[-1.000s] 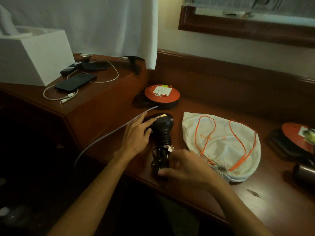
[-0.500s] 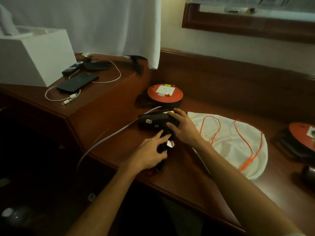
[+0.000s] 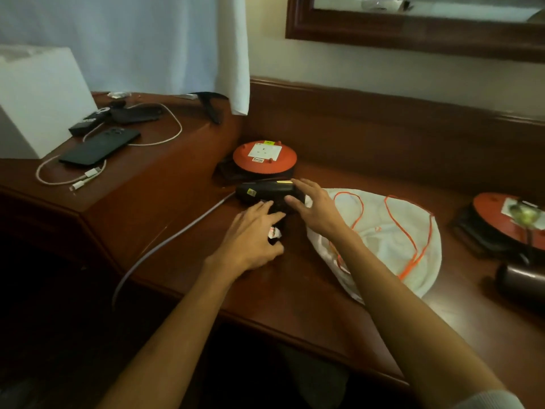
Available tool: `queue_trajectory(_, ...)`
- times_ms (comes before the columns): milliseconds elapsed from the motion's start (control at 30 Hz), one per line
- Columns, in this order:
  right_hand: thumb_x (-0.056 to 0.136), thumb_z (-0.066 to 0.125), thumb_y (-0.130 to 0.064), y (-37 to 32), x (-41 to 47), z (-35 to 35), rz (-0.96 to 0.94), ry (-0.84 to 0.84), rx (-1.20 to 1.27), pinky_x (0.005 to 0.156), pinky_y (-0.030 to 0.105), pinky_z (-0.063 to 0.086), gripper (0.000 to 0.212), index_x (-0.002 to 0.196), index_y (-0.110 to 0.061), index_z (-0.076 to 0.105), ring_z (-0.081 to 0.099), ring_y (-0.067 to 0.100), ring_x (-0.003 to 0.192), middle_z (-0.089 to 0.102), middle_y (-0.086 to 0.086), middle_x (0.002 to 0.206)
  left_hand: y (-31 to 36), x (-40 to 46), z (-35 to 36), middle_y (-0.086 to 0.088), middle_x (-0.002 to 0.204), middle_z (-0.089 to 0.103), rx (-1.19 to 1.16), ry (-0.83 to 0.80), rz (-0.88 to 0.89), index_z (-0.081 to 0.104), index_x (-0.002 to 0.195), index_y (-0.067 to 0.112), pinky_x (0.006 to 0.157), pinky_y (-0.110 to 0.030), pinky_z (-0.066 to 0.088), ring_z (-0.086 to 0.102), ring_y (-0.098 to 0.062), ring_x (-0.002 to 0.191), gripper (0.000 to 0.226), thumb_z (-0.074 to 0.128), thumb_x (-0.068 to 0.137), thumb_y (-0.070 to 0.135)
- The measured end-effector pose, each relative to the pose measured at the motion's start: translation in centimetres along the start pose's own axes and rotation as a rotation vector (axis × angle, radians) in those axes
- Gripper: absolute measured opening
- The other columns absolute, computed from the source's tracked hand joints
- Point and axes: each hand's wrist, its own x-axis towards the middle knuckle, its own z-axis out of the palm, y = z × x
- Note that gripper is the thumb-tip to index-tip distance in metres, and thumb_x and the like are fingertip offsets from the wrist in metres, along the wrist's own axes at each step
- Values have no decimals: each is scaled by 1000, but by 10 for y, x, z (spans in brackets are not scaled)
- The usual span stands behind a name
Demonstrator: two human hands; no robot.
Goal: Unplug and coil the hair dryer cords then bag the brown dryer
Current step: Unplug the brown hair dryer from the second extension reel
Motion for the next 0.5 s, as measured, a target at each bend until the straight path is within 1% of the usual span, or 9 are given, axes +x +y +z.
queue_trajectory(67,97,62,-38,19,-31,-26,55,107,-70,111,44,38,45,138,-19,60,49,27,135,58,6,143,27,-8,6,-3,164,28,-13,110,70,43,151,28,123,-40,17,20,-20,153,61,62,94,36)
queue_trajectory(133,97,62,-36,49,-77,-53,192,245,-184,107,44,40,38,130,-18,65,55,29,127,63,7,137,56,-13,21,-6,156,42,-44,182,152,54,143,24,121,-38,20,32,-23,146,49,58,97,39)
queue_trajectory(167,96,62,-40,64,-102,-66,257,311,-215,105,45,41,38,127,-18,67,58,31,123,64,8,135,69,-13,32,-7,152,47,-59,175,183,57,139,22,120,-39,22,37,-24,143,47,55,98,43)
queue_trajectory(233,89,63,-52,88,-144,-83,336,370,-201,101,45,42,46,120,-19,70,61,32,116,67,7,131,89,-7,57,-8,148,50,-63,92,199,55,140,22,118,-41,25,40,-26,139,52,46,100,54)
queue_trajectory(300,86,63,-64,109,-170,-91,369,311,-177,104,44,42,55,119,-20,70,59,29,120,66,6,131,100,4,84,-8,155,42,-43,-11,162,44,149,24,120,-42,20,33,-27,145,62,37,100,62)
queue_trajectory(367,83,55,-74,127,-177,-89,357,189,-274,112,49,38,68,127,-24,66,51,27,132,58,5,141,106,16,101,-6,162,33,-31,-62,122,35,155,26,123,-44,10,22,-25,151,66,31,101,64)
queue_trajectory(433,86,49,-75,139,-165,-87,342,106,-394,116,49,32,71,137,-26,58,40,27,142,47,6,152,107,31,109,-4,164,28,-15,-61,111,32,156,28,124,-46,2,16,-23,153,64,28,102,62)
queue_trajectory(500,89,45,-74,145,-145,-87,340,73,-450,118,49,29,71,142,-27,52,34,27,146,41,6,157,104,49,109,-3,165,27,-1,-66,99,33,156,30,124,-48,0,15,-22,154,61,28,103,60)
